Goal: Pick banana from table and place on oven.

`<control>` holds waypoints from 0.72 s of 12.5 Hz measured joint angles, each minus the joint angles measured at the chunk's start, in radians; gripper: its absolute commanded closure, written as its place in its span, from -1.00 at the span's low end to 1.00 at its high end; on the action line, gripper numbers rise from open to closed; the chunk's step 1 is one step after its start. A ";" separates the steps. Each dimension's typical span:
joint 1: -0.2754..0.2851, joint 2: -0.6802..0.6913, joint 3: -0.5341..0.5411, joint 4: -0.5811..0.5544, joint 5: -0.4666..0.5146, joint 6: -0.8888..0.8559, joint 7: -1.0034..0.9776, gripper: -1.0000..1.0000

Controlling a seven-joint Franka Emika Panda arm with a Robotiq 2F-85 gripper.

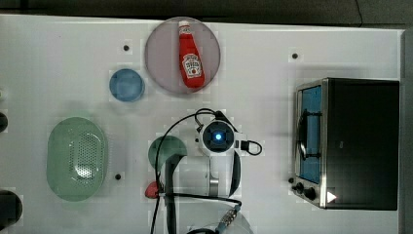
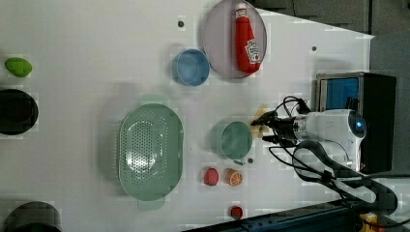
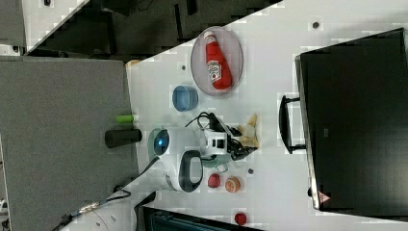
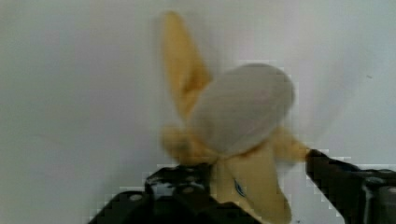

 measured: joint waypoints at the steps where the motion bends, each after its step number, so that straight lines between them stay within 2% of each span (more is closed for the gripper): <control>1: 0.011 -0.009 -0.006 0.000 0.000 0.003 0.000 0.07; 3: 0.011 -0.010 -0.005 0.008 -0.005 -0.001 0.000 0.51; 4: 0.008 -0.012 -0.002 0.010 -0.009 -0.002 0.000 0.62; 6: 0.008 -0.031 -0.001 0.000 0.031 -0.007 0.002 0.62; 9: 0.004 -0.079 -0.007 0.006 0.028 0.009 0.001 0.62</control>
